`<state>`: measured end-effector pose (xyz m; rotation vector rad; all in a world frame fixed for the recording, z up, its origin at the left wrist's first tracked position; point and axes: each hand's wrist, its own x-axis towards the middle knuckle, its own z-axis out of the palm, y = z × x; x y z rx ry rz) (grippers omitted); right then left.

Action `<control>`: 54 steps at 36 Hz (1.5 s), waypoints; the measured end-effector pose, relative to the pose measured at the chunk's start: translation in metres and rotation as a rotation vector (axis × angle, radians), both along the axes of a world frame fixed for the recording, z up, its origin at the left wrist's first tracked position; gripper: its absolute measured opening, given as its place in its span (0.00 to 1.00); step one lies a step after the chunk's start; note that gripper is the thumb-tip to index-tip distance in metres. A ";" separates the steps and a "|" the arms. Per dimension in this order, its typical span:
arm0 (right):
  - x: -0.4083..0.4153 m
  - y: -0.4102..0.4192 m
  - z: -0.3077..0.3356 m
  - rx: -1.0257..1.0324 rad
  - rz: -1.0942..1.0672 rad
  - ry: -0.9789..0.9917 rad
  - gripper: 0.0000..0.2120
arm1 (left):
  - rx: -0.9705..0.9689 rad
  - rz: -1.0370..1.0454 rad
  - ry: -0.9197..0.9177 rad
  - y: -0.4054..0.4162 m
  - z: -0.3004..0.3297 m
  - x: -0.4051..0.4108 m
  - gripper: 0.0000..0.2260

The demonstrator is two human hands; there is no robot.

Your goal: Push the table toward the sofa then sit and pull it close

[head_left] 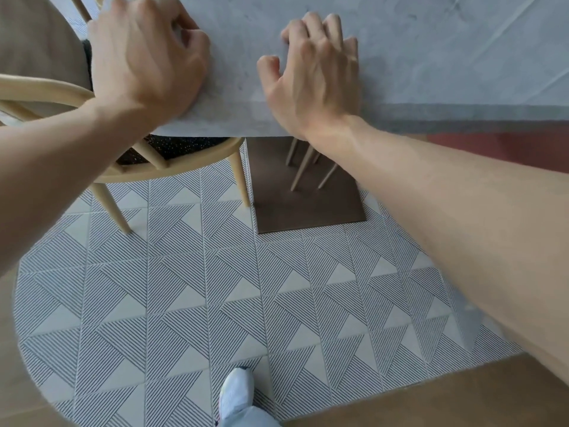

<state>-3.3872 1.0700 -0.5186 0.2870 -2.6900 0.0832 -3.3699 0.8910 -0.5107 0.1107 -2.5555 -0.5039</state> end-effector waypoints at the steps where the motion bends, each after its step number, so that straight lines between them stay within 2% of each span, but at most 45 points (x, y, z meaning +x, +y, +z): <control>1: 0.000 0.000 0.000 0.000 0.003 0.001 0.20 | -0.003 0.002 0.001 -0.001 0.000 0.000 0.21; 8: 0.003 0.001 0.001 -0.009 -0.018 -0.017 0.19 | 0.017 0.020 0.005 -0.002 -0.003 0.000 0.20; 11: 0.007 -0.001 0.014 0.001 -0.033 -0.128 0.20 | 0.034 -0.004 -0.072 -0.003 0.002 0.003 0.18; 14: 0.000 0.001 0.045 -0.019 -0.004 -0.424 0.21 | -0.046 -0.094 -0.239 -0.002 0.019 0.003 0.16; 17: -0.005 0.011 0.093 -0.193 0.024 -0.729 0.13 | 0.039 -0.144 -0.500 -0.004 0.054 -0.005 0.13; 21: 0.027 0.029 0.146 -0.457 0.017 -0.818 0.13 | 0.509 -0.164 -0.815 0.003 0.096 0.003 0.07; 22: 0.037 0.037 0.158 -0.504 0.008 -0.843 0.13 | 0.575 -0.187 -0.881 0.006 0.106 0.009 0.07; 25: 0.061 0.064 0.196 -0.593 -0.035 -0.910 0.13 | 0.538 -0.262 -0.996 0.014 0.134 0.019 0.04; 28: 0.071 0.101 0.238 -0.682 -0.082 -0.881 0.12 | 0.507 -0.309 -1.037 0.027 0.169 0.012 0.04; 30: 0.072 0.125 0.266 -0.764 -0.116 -0.827 0.09 | 0.523 -0.322 -1.033 0.042 0.199 0.003 0.05; 32: 0.066 0.150 0.294 -0.942 -0.150 -0.766 0.10 | 0.578 -0.343 -0.994 0.064 0.233 -0.010 0.04; 35: 0.055 0.185 0.336 -1.303 -0.153 -0.639 0.07 | 0.737 -0.401 -0.861 0.106 0.291 -0.023 0.06; 38: 0.046 0.217 0.376 -1.513 -0.070 -0.536 0.07 | 0.905 -0.482 -0.706 0.156 0.346 -0.030 0.09; 44: 0.025 0.283 0.427 -1.597 0.096 -0.405 0.10 | 1.028 -0.587 -0.508 0.252 0.409 -0.044 0.10; 49: 0.008 0.346 0.441 -1.565 0.146 -0.420 0.12 | 1.064 -0.572 -0.476 0.315 0.412 -0.057 0.11; 54: -0.016 0.403 0.447 -1.658 0.133 -0.440 0.11 | 1.208 -0.499 -0.397 0.356 0.406 -0.071 0.13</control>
